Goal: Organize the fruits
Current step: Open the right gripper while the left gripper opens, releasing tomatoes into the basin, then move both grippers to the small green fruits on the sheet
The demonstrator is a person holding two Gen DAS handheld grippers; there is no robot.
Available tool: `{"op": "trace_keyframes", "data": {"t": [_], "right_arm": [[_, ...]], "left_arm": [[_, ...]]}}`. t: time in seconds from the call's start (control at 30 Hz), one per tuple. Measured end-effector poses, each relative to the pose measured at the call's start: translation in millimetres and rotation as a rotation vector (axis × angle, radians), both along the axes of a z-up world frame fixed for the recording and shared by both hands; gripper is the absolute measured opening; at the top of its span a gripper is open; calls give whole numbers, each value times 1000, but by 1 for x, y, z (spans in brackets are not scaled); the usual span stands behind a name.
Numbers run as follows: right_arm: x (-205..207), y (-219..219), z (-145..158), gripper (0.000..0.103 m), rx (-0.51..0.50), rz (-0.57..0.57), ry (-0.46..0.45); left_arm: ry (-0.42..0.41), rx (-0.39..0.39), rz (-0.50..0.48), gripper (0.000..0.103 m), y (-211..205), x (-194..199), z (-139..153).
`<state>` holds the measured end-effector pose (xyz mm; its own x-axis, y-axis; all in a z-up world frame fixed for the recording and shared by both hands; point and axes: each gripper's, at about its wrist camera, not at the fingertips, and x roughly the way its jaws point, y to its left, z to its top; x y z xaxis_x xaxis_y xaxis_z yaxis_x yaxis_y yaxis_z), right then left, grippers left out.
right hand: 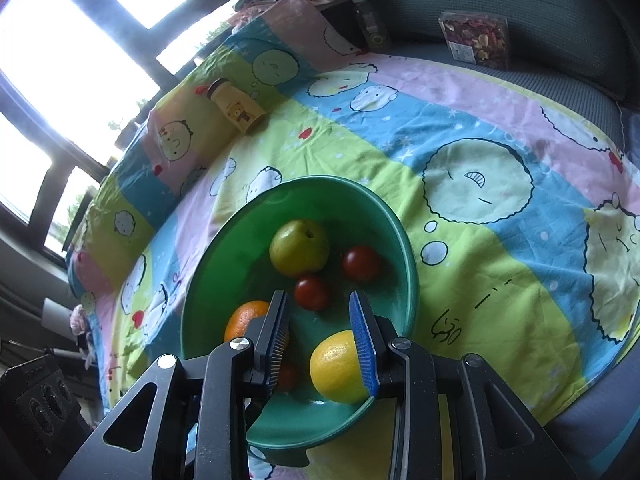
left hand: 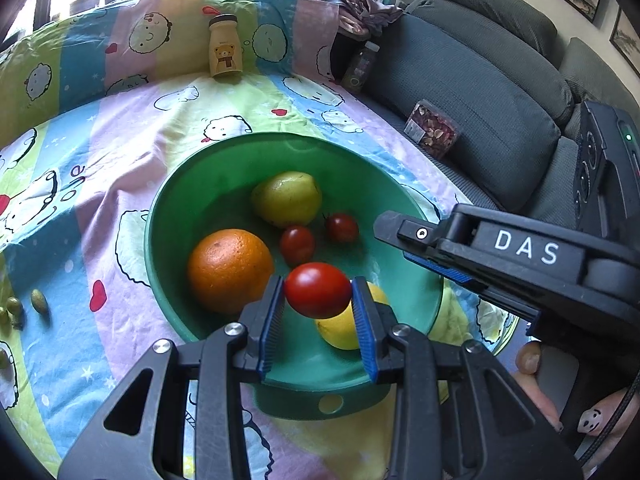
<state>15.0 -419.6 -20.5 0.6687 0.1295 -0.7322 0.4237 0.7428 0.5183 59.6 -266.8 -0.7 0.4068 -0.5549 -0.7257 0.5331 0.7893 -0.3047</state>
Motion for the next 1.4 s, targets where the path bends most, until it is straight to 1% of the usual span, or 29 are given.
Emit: {"op": "trace_keyframes", "data": {"t": [0.23, 0.27, 0.33, 0.5, 0.63, 0.77, 0.83, 0.93, 1.0, 1.03, 1.1, 1.17, 1.27, 1.33, 1.4], "right_arm": [[-2, 4, 5, 35, -14, 1, -8], [-2, 5, 6, 35, -16, 1, -9], [-2, 7, 8, 35, -23, 0, -11], [-2, 14, 14, 35, -39, 12, -17], [-3, 20, 18, 35, -51, 18, -21], [-1, 30, 23, 35, -69, 41, -22], [-1, 36, 25, 35, -80, 52, -21], [1, 45, 27, 38, -92, 66, -22], [1, 51, 29, 44, -105, 76, -27], [1, 54, 30, 44, -112, 82, -30], [1, 61, 32, 51, -126, 94, -38], [2, 69, 33, 56, -134, 111, -52], [5, 81, 34, 57, -148, 144, -57], [6, 91, 37, 57, -175, 168, -63], [7, 102, 39, 58, -205, 186, -75]], "left_arm": [[-1, -2, 8, 35, 5, -2, 2], [-2, -5, 11, 37, 7, -3, 3], [-3, -11, 16, 49, 10, -4, 6], [-20, -16, 47, 55, 25, -8, 17], [-39, -17, 94, 63, 47, -11, 28], [-54, 6, 162, 66, 79, -12, 42], [-63, 14, 206, 72, 98, -13, 50], [-90, 46, 264, 76, 124, -16, 60], [-103, 72, 300, 77, 141, -18, 63], [-112, 82, 318, 78, 149, -20, 63], [-121, 99, 362, 80, 168, -23, 60], [-100, 105, 399, 80, 186, -23, 52], [-57, 135, 447, 80, 209, -20, 37], [-52, 166, 488, 80, 222, -20, 30], [-51, 181, 511, 80, 231, -20, 25]]}}
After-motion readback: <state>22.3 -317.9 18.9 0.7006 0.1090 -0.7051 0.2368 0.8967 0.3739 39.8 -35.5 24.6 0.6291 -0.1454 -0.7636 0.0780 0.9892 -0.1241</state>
